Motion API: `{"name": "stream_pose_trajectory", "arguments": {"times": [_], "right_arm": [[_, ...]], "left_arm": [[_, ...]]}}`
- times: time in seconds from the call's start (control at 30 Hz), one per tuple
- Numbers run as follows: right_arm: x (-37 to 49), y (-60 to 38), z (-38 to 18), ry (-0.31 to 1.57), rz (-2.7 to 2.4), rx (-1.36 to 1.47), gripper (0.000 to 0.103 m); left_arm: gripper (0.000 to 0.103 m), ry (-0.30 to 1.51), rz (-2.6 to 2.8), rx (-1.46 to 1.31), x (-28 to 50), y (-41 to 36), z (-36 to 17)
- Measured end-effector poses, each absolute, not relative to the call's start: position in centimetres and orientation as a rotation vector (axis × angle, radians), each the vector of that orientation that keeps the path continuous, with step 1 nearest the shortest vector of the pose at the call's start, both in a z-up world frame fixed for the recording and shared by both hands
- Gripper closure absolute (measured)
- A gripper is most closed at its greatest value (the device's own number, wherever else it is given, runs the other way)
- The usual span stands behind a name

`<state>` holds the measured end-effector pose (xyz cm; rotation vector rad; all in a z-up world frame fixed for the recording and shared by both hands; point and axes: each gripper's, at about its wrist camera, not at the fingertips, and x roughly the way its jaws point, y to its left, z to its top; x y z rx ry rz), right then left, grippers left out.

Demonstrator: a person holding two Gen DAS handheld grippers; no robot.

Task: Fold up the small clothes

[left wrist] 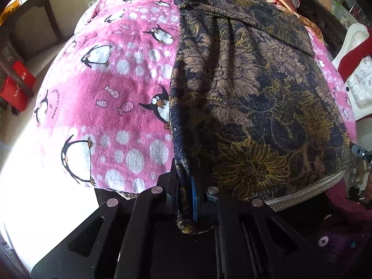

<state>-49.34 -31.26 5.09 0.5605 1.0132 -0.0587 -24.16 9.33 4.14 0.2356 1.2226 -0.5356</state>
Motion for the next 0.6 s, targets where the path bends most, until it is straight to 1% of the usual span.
{"name": "stream_pose_trajectory", "arguments": {"times": [0.07,0.13,0.17,0.2,0.23,0.27,0.33,0.4,0.6], "right_arm": [[-49.1,-31.2,5.1,1.019,-0.06,0.553,0.053],[-49.0,-31.2,5.2,1.03,-0.06,0.545,0.059],[-48.9,-31.2,5.2,1.036,-0.06,0.536,0.061],[-48.9,-31.2,5.2,1.04,-0.058,0.531,0.07],[-48.8,-31.2,5.2,1.042,-0.053,0.529,0.08],[-48.8,-31.1,5.2,1.043,-0.045,0.528,0.085],[-48.6,-30.6,5.1,1.049,-0.03,0.508,0.092],[-48.5,-30.2,5.1,1.035,0.001,0.503,0.094],[-47.8,-30.0,4.7,1.027,0.03,0.544,0.095]], "left_arm": [[0.097,1.238,-0.529,0.234,-24.0,9.1,3.5],[0.091,1.244,-0.525,0.228,-24.0,9.3,3.3],[0.091,1.246,-0.526,0.223,-24.0,9.4,3.3],[0.091,1.246,-0.526,0.222,-24.0,9.4,3.2],[0.091,1.247,-0.525,0.225,-24.0,9.4,3.2],[0.091,1.248,-0.524,0.23,-24.0,9.4,3.1],[0.087,1.254,-0.525,0.231,-24.0,9.2,3.0],[0.085,1.259,-0.53,0.23,-24.0,9.1,2.9],[0.084,1.269,-0.537,0.24,-23.7,8.8,2.7]]}}
